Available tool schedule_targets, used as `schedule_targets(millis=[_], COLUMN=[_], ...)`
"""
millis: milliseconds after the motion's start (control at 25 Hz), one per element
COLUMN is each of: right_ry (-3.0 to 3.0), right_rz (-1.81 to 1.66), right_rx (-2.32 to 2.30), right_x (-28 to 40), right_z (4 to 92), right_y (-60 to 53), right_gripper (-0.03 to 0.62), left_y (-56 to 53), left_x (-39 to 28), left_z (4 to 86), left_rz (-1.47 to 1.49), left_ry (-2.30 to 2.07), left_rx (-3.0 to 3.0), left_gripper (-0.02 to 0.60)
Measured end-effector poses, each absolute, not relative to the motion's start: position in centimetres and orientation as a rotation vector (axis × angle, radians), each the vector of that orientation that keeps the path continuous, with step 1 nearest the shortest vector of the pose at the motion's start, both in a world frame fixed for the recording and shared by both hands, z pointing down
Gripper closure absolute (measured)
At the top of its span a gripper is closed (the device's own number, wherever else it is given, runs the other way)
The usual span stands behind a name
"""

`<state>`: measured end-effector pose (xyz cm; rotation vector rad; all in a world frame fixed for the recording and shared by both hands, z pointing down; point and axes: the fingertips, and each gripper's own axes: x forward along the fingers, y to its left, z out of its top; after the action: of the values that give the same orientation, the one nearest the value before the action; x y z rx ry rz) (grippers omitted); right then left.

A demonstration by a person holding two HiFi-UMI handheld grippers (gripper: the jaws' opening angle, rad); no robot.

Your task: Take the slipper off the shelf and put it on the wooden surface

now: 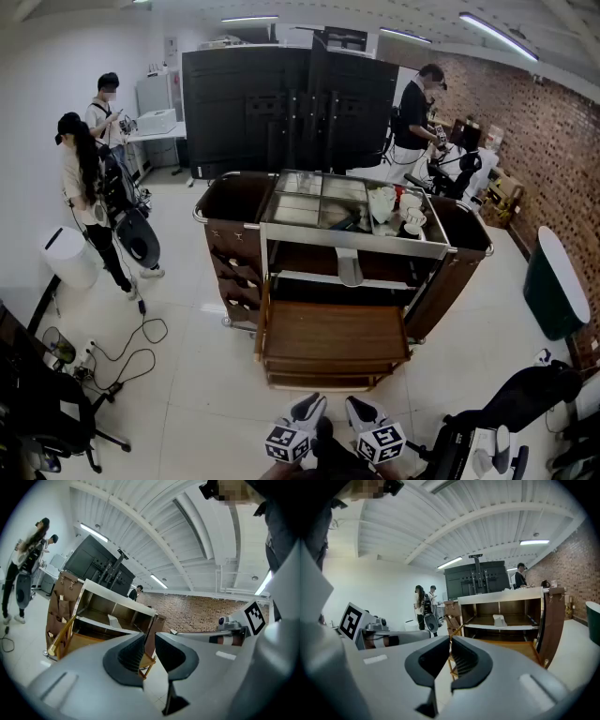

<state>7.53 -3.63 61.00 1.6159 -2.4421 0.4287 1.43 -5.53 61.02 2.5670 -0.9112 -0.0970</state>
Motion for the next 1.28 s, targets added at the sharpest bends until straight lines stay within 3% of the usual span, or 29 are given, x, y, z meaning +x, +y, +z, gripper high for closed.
schedule_targets(millis=[240, 400, 760, 1040, 1280], right_ry=[-2.407, -2.345, -2.257, -2.16, -2.045], right_rz=[0.359, 0.361, 0.379, 0.4, 0.347], right_rx=[1.603, 1.593, 1.59, 1.612, 1.545], right_x=[12.2, 16.3, 23.7, 26.9, 27.3], right_z=[62.6, 65.8, 72.4, 77.5, 79.6], right_y=[-13.5, -23.6, -52.0, -65.1, -67.2], right_gripper=[0.592, 0.545, 0.519, 0.473, 0.585], left_y=[-11.5, -16.2, -33.0, -41.2, -41.8], left_x=[2.7, 3.8, 10.1, 12.5, 12.9], left_z=[62.2, 63.7, 65.4, 66.8, 68.9], left_rz=[-0.098, -0.074, 0.012, 0.08, 0.121], left_ry=[-0.958, -0.989, -1.041, -1.062, -1.05], left_rx=[2.53, 2.487, 2.44, 2.433, 2.382], left_gripper=[0.494, 0.494, 0.491, 0.472, 0.472])
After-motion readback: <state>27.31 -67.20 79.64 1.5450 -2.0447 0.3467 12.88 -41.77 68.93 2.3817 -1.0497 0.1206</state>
